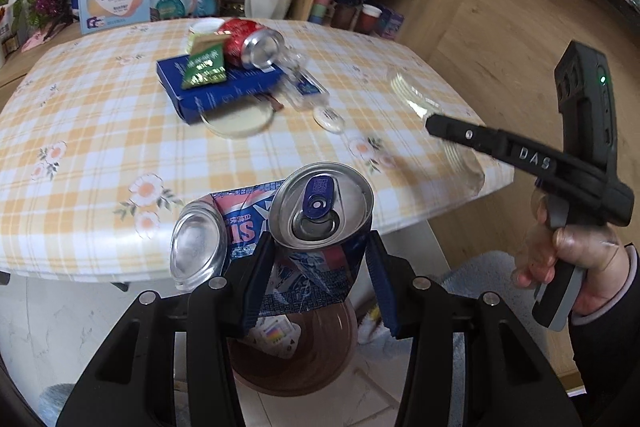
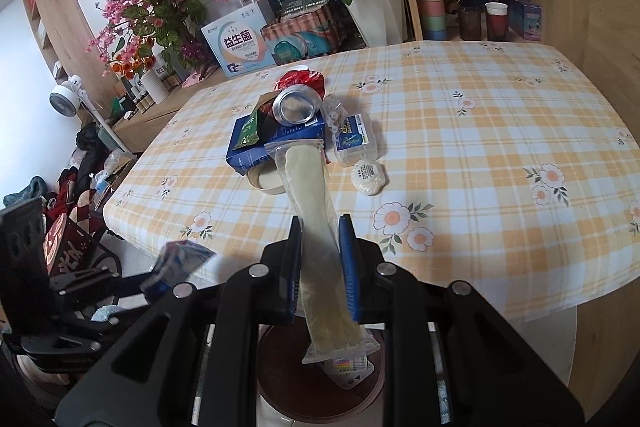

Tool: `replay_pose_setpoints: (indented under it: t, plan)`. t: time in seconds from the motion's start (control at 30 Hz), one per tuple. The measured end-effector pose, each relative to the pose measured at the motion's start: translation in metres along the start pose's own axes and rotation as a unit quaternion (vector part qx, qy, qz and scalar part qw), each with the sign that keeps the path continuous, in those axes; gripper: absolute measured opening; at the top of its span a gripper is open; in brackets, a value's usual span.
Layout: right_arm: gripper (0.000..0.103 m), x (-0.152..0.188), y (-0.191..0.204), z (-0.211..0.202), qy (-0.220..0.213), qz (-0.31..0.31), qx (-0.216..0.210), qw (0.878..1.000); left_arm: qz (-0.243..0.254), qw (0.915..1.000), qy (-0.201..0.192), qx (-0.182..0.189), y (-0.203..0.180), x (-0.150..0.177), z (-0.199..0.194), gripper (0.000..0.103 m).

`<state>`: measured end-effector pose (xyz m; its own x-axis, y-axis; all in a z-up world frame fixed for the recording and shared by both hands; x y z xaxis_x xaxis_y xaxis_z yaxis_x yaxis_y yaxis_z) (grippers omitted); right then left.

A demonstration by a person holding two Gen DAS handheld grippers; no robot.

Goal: Collect trash
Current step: 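Carry the blue can over the bin and release it with the left gripper while the right carries the spoon, then lower the spoon over the bin and open the right gripper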

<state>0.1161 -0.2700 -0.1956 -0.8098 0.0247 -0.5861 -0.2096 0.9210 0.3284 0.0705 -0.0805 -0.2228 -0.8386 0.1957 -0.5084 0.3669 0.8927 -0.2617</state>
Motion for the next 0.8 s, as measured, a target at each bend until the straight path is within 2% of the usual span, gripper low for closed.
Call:
replay_pose_setpoints:
  t: [0.23,0.3,0.43,0.6,0.8]
  plan:
    - [0.022,0.01,-0.007,-0.013,-0.004,0.006,0.001,1.0,0.017,0.9997,0.019,0.001,-0.014,0.009,0.015,0.048]
    - [0.021,0.012,-0.007,-0.014,-0.003,0.006,0.001,1.0,0.019,0.9997,0.016,0.002,-0.015,0.009,0.015,0.058]
    - [0.022,0.014,-0.005,-0.014,0.0,0.004,-0.001,1.0,0.013,0.9999,0.006,-0.001,-0.012,0.005,0.009,0.065]
    - [0.021,0.017,0.003,-0.011,0.007,-0.006,-0.002,1.0,-0.014,0.9992,-0.029,-0.024,0.003,-0.002,-0.012,0.081]
    - [0.021,0.023,0.014,-0.004,0.022,-0.019,-0.001,1.0,-0.039,0.9935,-0.074,-0.077,0.027,-0.005,-0.042,0.09]
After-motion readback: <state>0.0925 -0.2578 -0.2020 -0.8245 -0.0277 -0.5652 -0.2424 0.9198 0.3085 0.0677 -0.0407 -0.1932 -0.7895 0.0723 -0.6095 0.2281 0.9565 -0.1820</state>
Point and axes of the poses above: each gripper's, at about its wrist camera, not at the fingertips, and z roughly the way its jaws point, y to its left, x to its underside, the point moved 5 cm from there along z, roughly the way its jaws point, and after that the axes turned 7 degrees about y, right-handed, at the moved point
